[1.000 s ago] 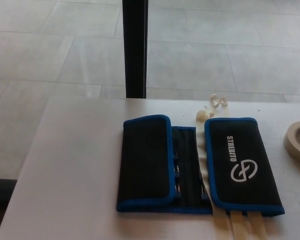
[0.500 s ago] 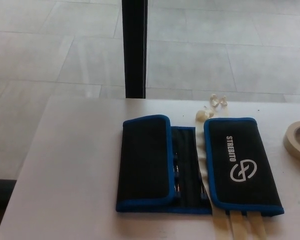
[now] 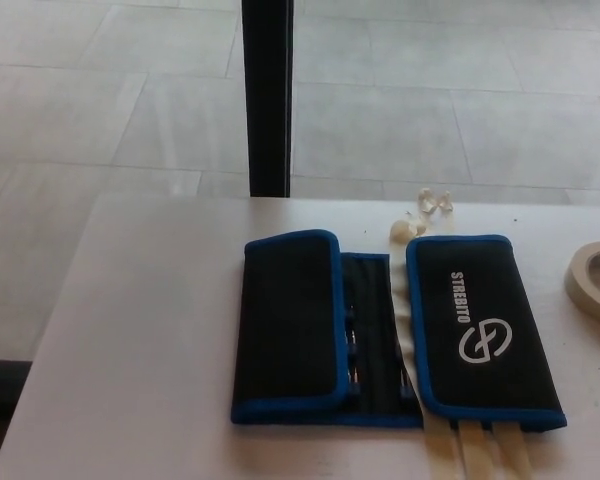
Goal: The robot uses its right hand to lift an edge of the toolkit kept in middle of the desk and make one fold in it
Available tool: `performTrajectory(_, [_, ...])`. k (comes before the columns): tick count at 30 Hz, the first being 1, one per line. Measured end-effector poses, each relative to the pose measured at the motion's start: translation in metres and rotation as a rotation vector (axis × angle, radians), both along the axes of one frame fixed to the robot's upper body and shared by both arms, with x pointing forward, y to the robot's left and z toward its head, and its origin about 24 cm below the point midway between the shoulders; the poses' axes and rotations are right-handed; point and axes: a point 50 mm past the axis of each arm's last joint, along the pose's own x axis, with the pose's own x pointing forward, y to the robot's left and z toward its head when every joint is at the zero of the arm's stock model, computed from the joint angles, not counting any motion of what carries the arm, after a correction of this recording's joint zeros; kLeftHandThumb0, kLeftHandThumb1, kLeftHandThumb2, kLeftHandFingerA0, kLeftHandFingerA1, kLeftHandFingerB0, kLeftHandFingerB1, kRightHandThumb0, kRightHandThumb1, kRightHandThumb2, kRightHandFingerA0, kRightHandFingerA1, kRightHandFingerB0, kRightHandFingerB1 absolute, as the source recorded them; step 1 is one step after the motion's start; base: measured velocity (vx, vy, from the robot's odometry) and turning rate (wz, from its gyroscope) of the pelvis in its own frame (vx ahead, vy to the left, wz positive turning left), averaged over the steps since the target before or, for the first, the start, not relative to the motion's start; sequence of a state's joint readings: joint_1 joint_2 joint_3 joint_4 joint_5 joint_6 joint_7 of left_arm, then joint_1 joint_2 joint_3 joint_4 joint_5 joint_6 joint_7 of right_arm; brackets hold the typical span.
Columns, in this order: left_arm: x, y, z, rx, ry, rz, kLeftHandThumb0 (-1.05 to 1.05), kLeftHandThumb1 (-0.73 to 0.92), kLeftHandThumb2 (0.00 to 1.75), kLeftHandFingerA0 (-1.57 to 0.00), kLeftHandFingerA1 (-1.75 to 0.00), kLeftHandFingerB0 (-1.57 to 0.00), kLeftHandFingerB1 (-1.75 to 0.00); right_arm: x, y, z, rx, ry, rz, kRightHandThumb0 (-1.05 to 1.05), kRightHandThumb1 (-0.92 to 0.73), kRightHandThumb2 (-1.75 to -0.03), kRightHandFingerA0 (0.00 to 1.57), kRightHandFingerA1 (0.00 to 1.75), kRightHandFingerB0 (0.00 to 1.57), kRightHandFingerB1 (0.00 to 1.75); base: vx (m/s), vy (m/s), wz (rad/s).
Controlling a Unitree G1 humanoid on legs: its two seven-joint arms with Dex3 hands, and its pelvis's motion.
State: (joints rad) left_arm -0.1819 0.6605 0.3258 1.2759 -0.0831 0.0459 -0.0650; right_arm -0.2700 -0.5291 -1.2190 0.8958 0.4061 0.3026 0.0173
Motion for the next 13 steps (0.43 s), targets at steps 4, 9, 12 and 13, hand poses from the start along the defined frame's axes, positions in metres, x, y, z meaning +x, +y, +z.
performTrajectory(4, [-0.003,0.0,-0.002,-0.006,0.0,0.01,-0.75,0.89,0.66,-0.45,-0.69,-0.35,-0.51,-0.015,0.006,-0.026,0.143,-0.036,-0.137,-0.68,-0.79,-0.64,0.8,1.23,0.27,0.91,0.0,0.0,0.0])
performTrajectory(9, [-0.006,0.0,-0.004,-0.01,0.0,0.026,-0.76,0.89,0.66,-0.5,-0.75,-0.44,-0.62,-0.019,0.01,-0.038,0.207,-0.068,-0.228,-0.69,-0.79,-0.65,0.76,1.21,0.26,0.86,0.0,0.0,0.0])
performTrajectory(12, [-0.01,-0.001,-0.006,-0.012,0.004,0.039,-0.76,0.89,0.66,-0.51,-0.77,-0.44,-0.6,-0.017,0.012,-0.041,0.206,-0.047,-0.238,-0.72,-0.78,-0.63,0.76,1.08,0.4,0.94,0.0,0.0,0.0])
performTrajectory(13, [-0.01,-0.001,-0.006,-0.012,0.004,0.04,-0.76,0.89,0.66,-0.51,-0.77,-0.44,-0.6,-0.017,0.013,-0.041,0.204,-0.045,-0.238,-0.72,-0.78,-0.63,0.76,1.08,0.4,0.94,0.0,0.0,0.0])
